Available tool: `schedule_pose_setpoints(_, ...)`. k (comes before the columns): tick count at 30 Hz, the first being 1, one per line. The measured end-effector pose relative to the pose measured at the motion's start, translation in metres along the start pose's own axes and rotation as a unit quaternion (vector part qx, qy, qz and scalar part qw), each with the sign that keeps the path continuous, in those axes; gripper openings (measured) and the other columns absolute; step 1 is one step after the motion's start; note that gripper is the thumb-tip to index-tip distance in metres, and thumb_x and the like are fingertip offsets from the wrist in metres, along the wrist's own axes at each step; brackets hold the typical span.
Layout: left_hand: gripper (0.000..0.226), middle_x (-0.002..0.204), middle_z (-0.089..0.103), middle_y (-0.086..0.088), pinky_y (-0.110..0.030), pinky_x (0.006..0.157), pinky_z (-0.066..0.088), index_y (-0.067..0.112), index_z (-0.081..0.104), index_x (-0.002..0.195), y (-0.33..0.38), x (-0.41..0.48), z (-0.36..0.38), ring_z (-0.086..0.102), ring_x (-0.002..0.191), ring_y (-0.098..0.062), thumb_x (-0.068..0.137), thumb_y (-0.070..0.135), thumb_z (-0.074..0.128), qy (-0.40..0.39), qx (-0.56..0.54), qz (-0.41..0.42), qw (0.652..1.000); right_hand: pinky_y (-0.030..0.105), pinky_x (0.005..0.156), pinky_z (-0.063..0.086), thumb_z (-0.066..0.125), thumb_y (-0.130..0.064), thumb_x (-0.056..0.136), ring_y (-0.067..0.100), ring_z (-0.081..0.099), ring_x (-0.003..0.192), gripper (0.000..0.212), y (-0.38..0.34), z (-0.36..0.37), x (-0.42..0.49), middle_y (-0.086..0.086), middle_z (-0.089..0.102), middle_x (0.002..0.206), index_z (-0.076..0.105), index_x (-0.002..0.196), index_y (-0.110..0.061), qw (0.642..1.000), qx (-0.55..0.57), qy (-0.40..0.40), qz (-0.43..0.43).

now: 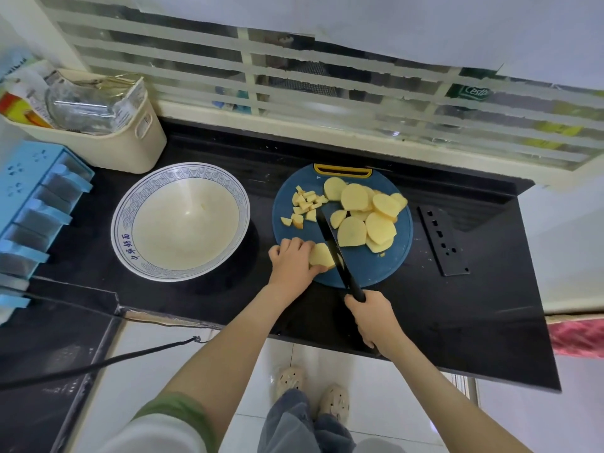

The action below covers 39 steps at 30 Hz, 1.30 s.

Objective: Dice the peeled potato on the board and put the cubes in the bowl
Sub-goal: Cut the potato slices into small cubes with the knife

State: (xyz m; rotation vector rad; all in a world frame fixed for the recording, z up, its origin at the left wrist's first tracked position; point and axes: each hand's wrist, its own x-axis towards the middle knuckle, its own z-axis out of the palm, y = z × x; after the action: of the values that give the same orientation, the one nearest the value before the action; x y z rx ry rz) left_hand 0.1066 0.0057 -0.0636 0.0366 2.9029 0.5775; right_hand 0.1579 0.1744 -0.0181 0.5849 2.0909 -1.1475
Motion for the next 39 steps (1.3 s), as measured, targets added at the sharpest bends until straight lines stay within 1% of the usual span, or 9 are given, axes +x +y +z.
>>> schedule_pose_setpoints(4,0.054,0.132,0.046,0.001,-0.036,0.097,0.020,0.022,0.042,0.140,0.002,0.008,-0.007,0.034,0.122,-0.020,0.092,0.046,0.052,-0.024,0.034,0.035,0.999,0.027,0.041,0.040,0.052,-0.025,0.098,0.016,0.043,0.046,0.015,0.000,-0.001,-0.003,0.005,0.049,0.067,0.055,0.092,-0.012,1.000,-0.004,-0.004,0.016)
schedule_pose_setpoints(7,0.055,0.132,0.046,-0.001,-0.035,0.096,0.021,0.020,0.041,0.140,0.001,0.012,-0.009,0.034,0.121,-0.021,0.093,0.045,0.052,-0.033,0.042,0.043,0.998,0.026,0.041,0.039,0.052,-0.024,0.098,0.016,0.042,0.046,0.014,-0.001,0.000,-0.003,0.005,0.047,0.066,0.055,0.092,-0.012,1.000,0.006,0.002,0.018)
schedule_pose_setpoints(11,0.053,0.129,0.047,-0.004,-0.034,0.095,0.024,0.015,0.044,0.133,0.006,0.009,-0.005,0.037,0.119,-0.023,0.090,0.042,0.057,-0.022,0.010,0.009,1.000,0.026,0.042,0.039,0.051,-0.024,0.099,0.015,0.043,0.047,0.014,-0.001,0.006,-0.004,0.005,0.049,0.067,0.054,0.089,-0.013,1.000,-0.005,0.002,0.021)
schedule_pose_setpoints(13,0.053,0.126,0.048,-0.003,-0.033,0.092,0.025,0.015,0.044,0.130,0.007,0.007,-0.004,0.038,0.118,-0.023,0.088,0.043,0.060,-0.012,-0.008,-0.021,1.000,0.026,0.048,0.043,0.051,-0.024,0.099,0.015,0.048,0.051,0.016,-0.001,0.009,-0.001,0.004,0.052,0.069,0.053,0.087,-0.014,0.999,-0.034,0.006,0.018)
schedule_pose_setpoints(15,0.053,0.127,0.047,-0.003,-0.033,0.090,0.024,0.016,0.044,0.132,0.008,0.005,-0.003,0.037,0.118,-0.022,0.089,0.044,0.058,-0.010,-0.008,-0.027,1.000,0.029,0.056,0.047,0.050,-0.024,0.099,0.016,0.052,0.058,0.017,0.000,0.011,0.001,0.005,0.055,0.073,0.053,0.085,-0.015,0.998,-0.050,0.012,0.018)
schedule_pose_setpoints(19,0.051,0.129,0.045,-0.004,-0.032,0.092,0.023,0.016,0.043,0.134,0.008,0.006,-0.002,0.036,0.120,-0.022,0.091,0.041,0.056,-0.025,-0.017,-0.027,0.999,0.028,0.060,0.048,0.050,-0.023,0.099,0.016,0.055,0.063,0.018,0.003,0.014,0.004,0.005,0.057,0.076,0.055,0.084,-0.015,0.998,-0.054,0.019,0.015)
schedule_pose_setpoints(22,0.051,0.129,0.045,-0.004,-0.033,0.095,0.024,0.015,0.043,0.135,0.009,0.007,-0.003,0.036,0.121,-0.022,0.092,0.038,0.057,-0.030,-0.024,-0.027,0.999,0.026,0.057,0.047,0.050,-0.023,0.099,0.016,0.055,0.064,0.017,0.001,0.014,0.003,0.005,0.057,0.077,0.054,0.084,-0.015,0.998,-0.054,0.017,0.024)
schedule_pose_setpoints(29,0.052,0.130,0.044,-0.005,-0.032,0.096,0.023,0.014,0.041,0.136,0.009,0.008,-0.004,0.035,0.122,-0.023,0.092,0.038,0.056,-0.039,-0.027,-0.022,0.999,0.027,0.053,0.045,0.050,-0.023,0.098,0.015,0.050,0.059,0.016,-0.002,0.019,0.005,0.005,0.053,0.075,0.052,0.085,-0.012,0.997,-0.041,0.018,0.059)
schedule_pose_setpoints(39,0.053,0.130,0.044,-0.005,-0.032,0.097,0.024,0.013,0.041,0.138,0.006,0.009,-0.004,0.036,0.121,-0.023,0.093,0.037,0.056,-0.044,-0.027,-0.014,0.999,0.030,0.055,0.047,0.050,-0.023,0.098,0.021,0.052,0.063,0.017,-0.008,0.021,0.012,0.009,0.055,0.080,0.050,0.085,-0.011,0.996,-0.034,0.015,0.083)
